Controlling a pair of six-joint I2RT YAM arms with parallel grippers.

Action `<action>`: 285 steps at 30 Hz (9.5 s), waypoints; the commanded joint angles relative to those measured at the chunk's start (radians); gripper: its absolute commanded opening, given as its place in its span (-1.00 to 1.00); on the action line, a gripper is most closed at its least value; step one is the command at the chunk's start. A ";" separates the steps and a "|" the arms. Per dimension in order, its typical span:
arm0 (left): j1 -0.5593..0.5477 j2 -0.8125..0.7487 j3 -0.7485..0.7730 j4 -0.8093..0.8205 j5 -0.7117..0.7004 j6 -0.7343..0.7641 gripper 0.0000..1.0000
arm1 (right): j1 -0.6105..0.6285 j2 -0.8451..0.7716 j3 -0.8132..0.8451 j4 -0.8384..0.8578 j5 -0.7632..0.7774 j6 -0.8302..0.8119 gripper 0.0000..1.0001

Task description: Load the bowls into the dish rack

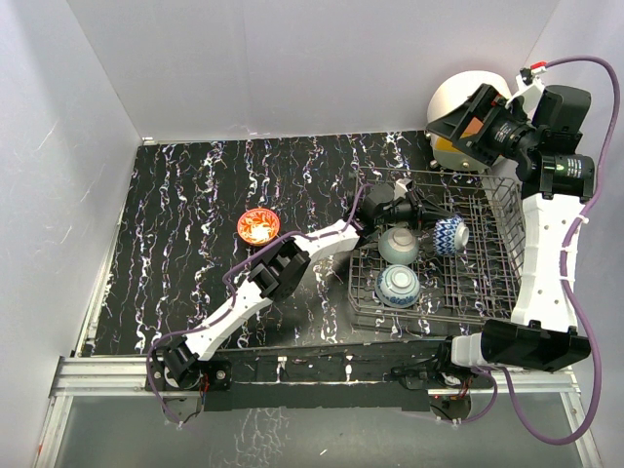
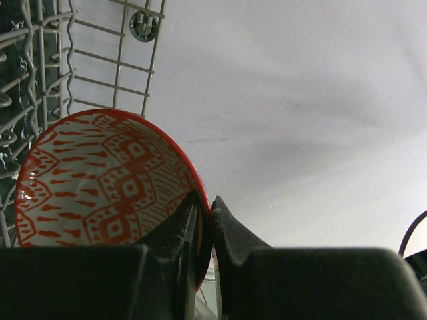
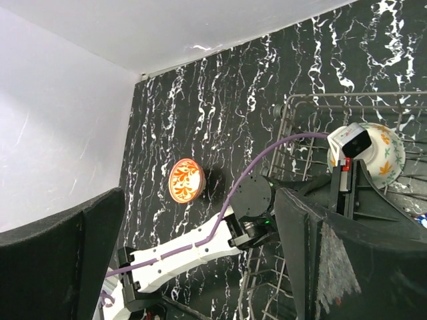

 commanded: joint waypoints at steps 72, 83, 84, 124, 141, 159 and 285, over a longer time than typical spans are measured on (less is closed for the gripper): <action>0.565 -1.398 -0.821 -1.405 -0.306 1.358 0.25 | -0.006 0.122 -0.366 -0.105 0.699 -0.130 0.79; 0.566 -1.509 -0.950 -1.441 -0.442 1.458 0.30 | -0.006 0.350 -0.296 -0.111 0.923 -0.165 0.51; 0.566 -1.514 -0.957 -1.436 -0.443 1.460 0.30 | -0.007 0.360 -0.296 -0.106 0.946 -0.163 0.50; 0.566 -1.491 -0.902 -1.494 -0.465 1.410 0.29 | -0.013 0.094 -0.690 0.760 0.432 0.231 -0.84; 0.567 -1.536 -0.912 -1.508 -0.482 1.421 0.29 | -0.042 0.160 -1.117 1.645 0.456 0.583 -0.84; 0.565 -1.532 -0.942 -1.499 -0.468 1.418 0.29 | -0.133 0.456 -1.244 2.210 0.386 0.846 -0.83; 0.565 -1.906 -0.733 -1.711 -1.223 1.157 0.72 | 1.073 1.004 0.434 0.195 0.475 -0.242 0.50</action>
